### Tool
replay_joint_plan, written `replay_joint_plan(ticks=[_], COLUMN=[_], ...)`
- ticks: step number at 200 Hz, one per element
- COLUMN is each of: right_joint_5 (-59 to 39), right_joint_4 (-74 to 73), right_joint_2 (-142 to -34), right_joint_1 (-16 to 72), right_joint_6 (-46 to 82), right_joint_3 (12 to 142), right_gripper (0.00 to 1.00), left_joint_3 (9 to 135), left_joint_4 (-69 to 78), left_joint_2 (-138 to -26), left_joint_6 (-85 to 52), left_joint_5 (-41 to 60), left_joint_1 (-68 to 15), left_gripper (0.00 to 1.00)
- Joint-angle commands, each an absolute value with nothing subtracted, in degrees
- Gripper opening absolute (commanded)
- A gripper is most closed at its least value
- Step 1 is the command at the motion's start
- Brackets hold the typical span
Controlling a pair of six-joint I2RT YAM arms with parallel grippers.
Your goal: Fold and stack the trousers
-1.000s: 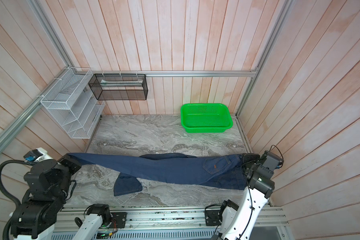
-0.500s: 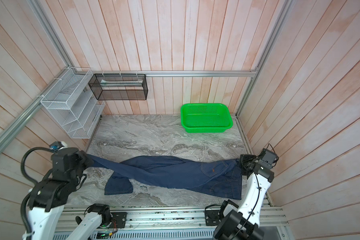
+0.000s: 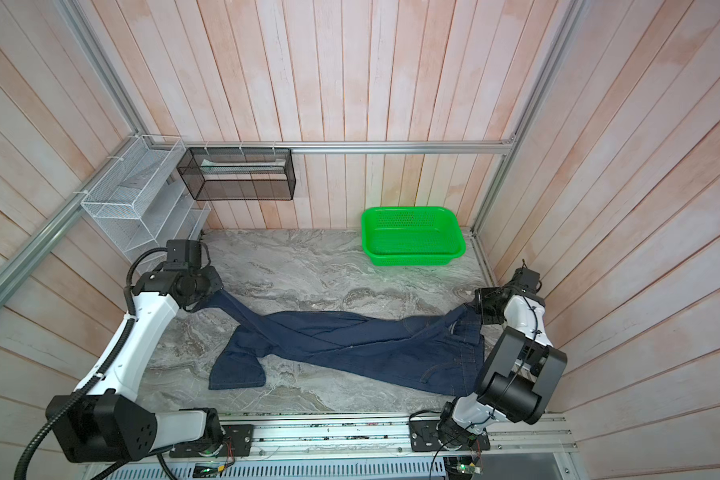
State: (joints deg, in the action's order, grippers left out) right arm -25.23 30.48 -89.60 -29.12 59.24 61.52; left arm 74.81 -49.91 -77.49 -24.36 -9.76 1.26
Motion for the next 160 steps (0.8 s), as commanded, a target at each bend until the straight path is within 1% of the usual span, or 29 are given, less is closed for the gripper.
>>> replay_joint_plan(ticks=[1, 41, 89, 127, 160], right_joint_5=[-23.0, -22.3, -21.1, -20.8, -19.6], right_joint_4=[28.9, 28.3, 30.2, 30.8, 32.4], right_joint_2=[-93.7, -102.3, -112.4, -117.1, -120.4], right_joint_1=[-27.1, -23.6, -21.0, -20.5, -19.7], right_joint_6=[61.2, 64.0, 65.4, 66.1, 66.4], right_joint_3=[66.1, 74.0, 84.6, 89.7, 94.4], right_gripper=[0.0, 0.0, 0.0, 0.0, 0.0], left_joint_3=[80.6, 91.3, 105.9, 114.3, 126.4], left_joint_4=[-47.0, -47.0, -49.9, -51.0, -55.3], left_joint_2=[-81.5, -92.9, -109.2, -118.2, -126.7], left_joint_6=[-22.3, -21.6, -20.6, -21.1, -20.5], left_joint_5=[-6.8, -3.0, -1.3, -0.9, -0.4], left_joint_1=[2.9, 7.8, 9.1, 11.7, 11.9], left_gripper=[0.0, 0.0, 0.0, 0.0, 0.0])
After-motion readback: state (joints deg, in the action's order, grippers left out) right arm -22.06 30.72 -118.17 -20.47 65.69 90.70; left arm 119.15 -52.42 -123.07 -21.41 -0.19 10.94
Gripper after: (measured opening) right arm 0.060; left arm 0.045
